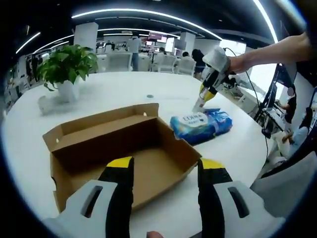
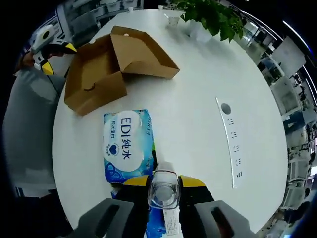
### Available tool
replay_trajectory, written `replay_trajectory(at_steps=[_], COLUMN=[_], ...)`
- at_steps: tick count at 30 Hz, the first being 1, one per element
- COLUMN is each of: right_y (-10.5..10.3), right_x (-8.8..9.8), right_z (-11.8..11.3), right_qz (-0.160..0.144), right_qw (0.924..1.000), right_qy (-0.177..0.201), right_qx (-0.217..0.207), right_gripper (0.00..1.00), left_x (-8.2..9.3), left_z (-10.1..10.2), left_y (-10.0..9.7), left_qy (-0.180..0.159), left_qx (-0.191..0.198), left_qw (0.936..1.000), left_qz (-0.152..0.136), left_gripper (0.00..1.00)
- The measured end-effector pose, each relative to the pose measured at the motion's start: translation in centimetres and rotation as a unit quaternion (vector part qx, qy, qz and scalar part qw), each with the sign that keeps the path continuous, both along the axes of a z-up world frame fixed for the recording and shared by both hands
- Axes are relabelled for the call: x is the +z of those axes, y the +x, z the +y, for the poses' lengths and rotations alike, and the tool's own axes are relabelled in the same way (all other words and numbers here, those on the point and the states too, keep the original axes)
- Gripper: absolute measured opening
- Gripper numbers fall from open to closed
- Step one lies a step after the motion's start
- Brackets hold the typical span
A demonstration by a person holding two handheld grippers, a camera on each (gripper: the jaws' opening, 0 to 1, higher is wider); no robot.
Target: Operate the shoe box by opening the lid, removing the specified soft item, and placing it in the target area until the item is outside and the box remains undamaged.
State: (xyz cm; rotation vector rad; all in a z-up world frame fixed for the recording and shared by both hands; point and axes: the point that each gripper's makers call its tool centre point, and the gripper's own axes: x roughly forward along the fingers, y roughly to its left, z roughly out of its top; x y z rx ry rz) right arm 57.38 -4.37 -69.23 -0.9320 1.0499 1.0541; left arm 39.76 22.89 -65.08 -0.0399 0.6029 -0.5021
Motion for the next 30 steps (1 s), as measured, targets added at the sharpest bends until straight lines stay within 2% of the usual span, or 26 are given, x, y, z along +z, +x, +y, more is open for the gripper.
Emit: replay_trajectory(at_steps=[9, 18, 21, 30], right_y=[0.1, -0.1, -0.4, -0.3], right_x=[-1.4, -2.0, -2.4, -2.6], right_z=[-0.8, -0.9, -1.2, -1.2], right_qz=[0.006, 0.010, 0.009, 0.014], right_qw=[0.9993, 0.9984, 0.9968, 0.9956], right_qy=[-0.030, -0.043, -0.060, -0.069], right_qx=[0.021, 0.034, 0.051, 0.061], right_gripper=[0.18, 0.18, 0.18, 0.18], left_x=[0.0, -0.2, -0.2, -0.3], left_z=[0.2, 0.1, 0.2, 0.1], left_y=[-0.1, -0.1, -0.1, -0.1], left_qy=[0.000, -0.002, -0.002, -0.002], left_qx=[0.003, 0.002, 0.003, 0.002], left_qw=[1.0000, 1.0000, 1.0000, 1.0000], left_qz=[0.001, 0.004, 0.005, 0.007], left_gripper=[0.51, 0.50, 0.50, 0.50])
